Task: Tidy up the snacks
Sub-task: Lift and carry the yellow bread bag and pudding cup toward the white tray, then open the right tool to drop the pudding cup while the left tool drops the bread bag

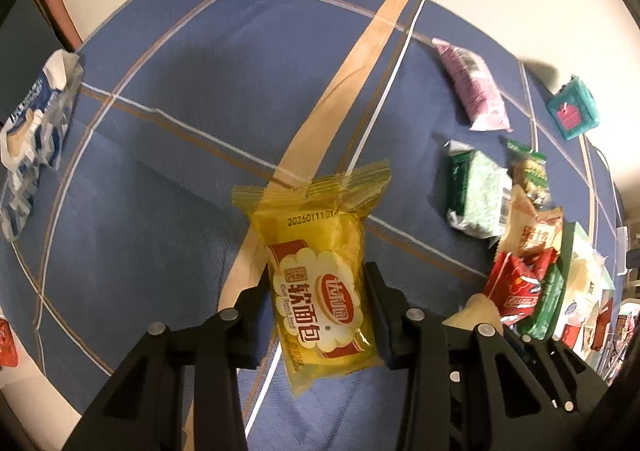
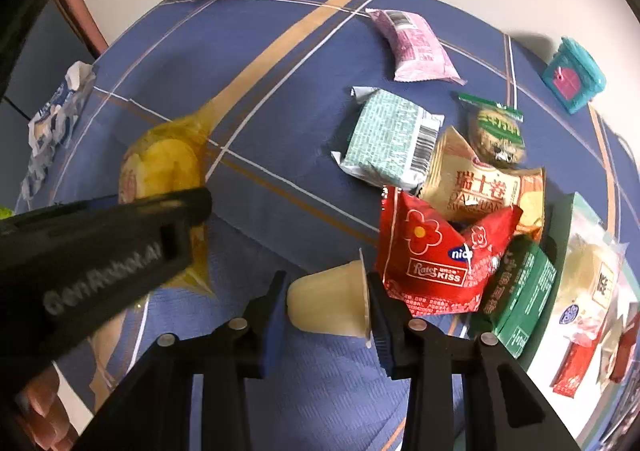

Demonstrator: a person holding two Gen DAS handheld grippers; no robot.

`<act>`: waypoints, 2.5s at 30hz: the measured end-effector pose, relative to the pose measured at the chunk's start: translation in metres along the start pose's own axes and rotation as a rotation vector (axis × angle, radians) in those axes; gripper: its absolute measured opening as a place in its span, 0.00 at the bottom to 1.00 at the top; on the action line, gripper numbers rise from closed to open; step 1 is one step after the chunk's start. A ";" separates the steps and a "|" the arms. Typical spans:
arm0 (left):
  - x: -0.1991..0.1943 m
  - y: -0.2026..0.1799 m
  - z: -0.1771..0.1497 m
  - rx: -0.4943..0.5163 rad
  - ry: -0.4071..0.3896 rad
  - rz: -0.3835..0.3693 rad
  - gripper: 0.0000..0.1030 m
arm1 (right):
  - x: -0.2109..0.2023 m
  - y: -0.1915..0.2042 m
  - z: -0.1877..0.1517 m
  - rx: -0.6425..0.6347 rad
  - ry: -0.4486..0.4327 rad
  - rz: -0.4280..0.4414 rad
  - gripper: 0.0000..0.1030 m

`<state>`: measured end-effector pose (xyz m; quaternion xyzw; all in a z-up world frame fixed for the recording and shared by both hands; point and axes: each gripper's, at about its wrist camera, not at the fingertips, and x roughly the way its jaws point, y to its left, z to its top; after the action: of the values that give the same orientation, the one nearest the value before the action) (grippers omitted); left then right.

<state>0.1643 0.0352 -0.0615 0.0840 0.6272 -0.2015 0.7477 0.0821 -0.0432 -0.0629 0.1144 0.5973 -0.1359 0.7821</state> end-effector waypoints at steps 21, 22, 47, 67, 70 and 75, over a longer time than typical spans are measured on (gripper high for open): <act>-0.095 -0.049 -0.006 0.104 -0.217 -0.014 0.41 | -0.076 -0.079 -0.005 0.217 -0.136 0.019 0.39; -0.100 -0.053 -0.007 0.112 -0.229 -0.014 0.41 | -0.077 -0.080 -0.005 0.226 -0.142 0.016 0.39; -0.156 -0.196 -0.052 0.390 -0.388 -0.064 0.41 | -0.168 -0.203 -0.069 0.527 -0.230 -0.127 0.39; -0.140 -0.291 -0.094 0.566 -0.352 -0.080 0.42 | -0.186 -0.286 -0.116 0.692 -0.221 -0.203 0.40; -0.134 -0.298 -0.098 0.579 -0.340 -0.079 0.41 | -0.185 -0.291 -0.120 0.699 -0.215 -0.199 0.40; -0.122 -0.302 -0.101 0.588 -0.313 -0.068 0.42 | -0.179 -0.298 -0.123 0.714 -0.195 -0.198 0.40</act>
<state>-0.0657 -0.1762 0.0755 0.2433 0.4219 -0.4090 0.7717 -0.1779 -0.2668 0.0725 0.3080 0.4431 -0.4207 0.7292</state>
